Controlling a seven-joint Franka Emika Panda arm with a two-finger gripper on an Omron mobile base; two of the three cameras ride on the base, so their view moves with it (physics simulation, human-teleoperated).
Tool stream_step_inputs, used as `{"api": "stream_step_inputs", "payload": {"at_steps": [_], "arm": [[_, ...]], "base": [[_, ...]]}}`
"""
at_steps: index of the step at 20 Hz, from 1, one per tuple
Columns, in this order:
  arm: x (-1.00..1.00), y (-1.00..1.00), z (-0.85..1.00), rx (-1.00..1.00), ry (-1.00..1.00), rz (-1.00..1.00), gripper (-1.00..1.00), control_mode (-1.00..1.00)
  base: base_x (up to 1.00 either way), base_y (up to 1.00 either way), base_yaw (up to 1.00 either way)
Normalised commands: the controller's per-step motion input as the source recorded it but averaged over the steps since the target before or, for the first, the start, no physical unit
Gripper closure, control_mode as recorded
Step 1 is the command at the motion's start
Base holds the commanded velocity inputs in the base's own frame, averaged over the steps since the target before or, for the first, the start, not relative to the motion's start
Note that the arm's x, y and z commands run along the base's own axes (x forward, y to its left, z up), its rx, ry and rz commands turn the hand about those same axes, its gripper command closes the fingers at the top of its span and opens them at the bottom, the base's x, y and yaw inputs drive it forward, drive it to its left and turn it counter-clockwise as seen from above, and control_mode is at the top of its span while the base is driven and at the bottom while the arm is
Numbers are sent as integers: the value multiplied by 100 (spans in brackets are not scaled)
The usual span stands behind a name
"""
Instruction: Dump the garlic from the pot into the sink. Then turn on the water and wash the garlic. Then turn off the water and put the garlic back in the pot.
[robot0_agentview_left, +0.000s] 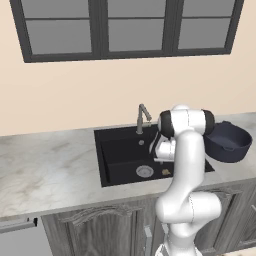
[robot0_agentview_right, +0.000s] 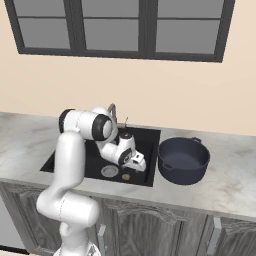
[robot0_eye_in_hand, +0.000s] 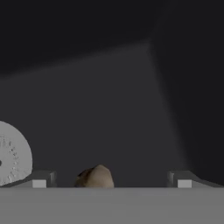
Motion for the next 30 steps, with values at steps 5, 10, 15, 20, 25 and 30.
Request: {"api": "stream_step_inputs", "payload": {"at_steps": [5,10,15,20,25,30], "arm": [[-11,11,-15,0,7,0,-100,-100],[-4,12,-15,0,9,0,-100,-100],[-4,0,-10,0,9,0,-100,-100],[-5,6,-15,0,10,0,-100,-100],[0,5,-22,0,5,0,-100,-100],[0,7,-26,0,4,0,-100,-100]], "base": [[0,0,0],[0,0,0],[0,0,0],[0,0,0],[0,0,0],[0,0,0]]}}
